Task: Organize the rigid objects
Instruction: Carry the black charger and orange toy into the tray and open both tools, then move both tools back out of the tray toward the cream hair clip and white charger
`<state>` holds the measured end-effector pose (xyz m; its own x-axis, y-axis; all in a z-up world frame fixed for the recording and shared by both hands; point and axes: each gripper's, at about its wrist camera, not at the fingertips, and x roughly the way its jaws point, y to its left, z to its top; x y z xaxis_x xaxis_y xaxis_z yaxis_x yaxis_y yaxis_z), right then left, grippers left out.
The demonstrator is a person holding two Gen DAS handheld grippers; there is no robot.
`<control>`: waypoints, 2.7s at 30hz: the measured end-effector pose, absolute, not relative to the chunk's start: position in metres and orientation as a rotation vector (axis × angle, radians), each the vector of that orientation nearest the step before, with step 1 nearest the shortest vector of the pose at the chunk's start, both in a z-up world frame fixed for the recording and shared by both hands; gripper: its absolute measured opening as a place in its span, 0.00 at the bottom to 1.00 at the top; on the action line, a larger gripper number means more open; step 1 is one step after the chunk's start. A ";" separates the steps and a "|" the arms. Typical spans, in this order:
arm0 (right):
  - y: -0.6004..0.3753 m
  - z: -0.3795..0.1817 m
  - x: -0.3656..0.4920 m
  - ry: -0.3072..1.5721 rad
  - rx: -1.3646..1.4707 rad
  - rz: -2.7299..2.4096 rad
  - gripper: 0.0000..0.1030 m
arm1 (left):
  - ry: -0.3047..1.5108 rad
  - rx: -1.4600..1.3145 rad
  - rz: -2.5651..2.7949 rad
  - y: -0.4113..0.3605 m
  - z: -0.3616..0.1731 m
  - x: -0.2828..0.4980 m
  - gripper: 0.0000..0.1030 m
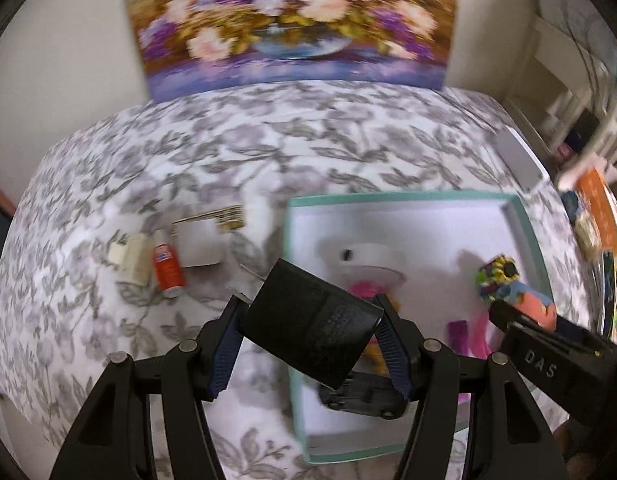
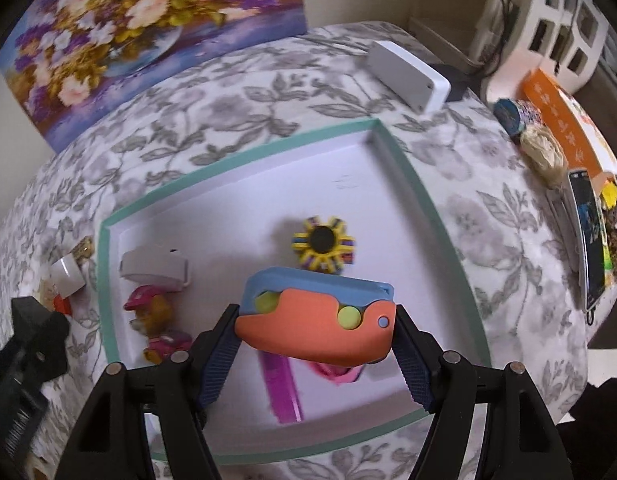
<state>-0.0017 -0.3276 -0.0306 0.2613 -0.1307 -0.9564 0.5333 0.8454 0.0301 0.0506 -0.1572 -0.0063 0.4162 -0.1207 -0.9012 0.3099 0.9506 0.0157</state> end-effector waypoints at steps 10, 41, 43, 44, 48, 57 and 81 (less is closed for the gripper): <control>-0.354 -0.034 -0.009 1.238 0.407 -0.499 0.73 | 1.058 0.308 -0.346 -0.204 -0.015 0.038 0.63; -0.363 -0.041 -0.009 1.267 0.374 -0.510 0.82 | 1.060 0.305 -0.367 -0.216 -0.022 0.038 0.66; -0.363 -0.038 -0.009 1.252 0.382 -0.503 0.85 | 1.058 0.296 -0.356 -0.213 -0.020 0.040 0.68; -0.363 -0.037 -0.009 1.248 0.387 -0.498 0.87 | 1.059 0.285 -0.349 -0.210 -0.019 0.042 0.68; -0.359 -0.034 -0.008 1.238 0.382 -0.486 0.87 | 1.062 0.240 -0.321 -0.197 -0.016 0.048 0.70; -0.341 -0.026 -0.002 1.206 0.324 -0.468 1.00 | 1.112 0.152 -0.182 -0.155 -0.024 0.068 0.83; -0.228 0.001 0.031 1.092 0.228 -0.202 1.00 | 1.153 -0.044 0.152 -0.022 -0.023 0.100 0.84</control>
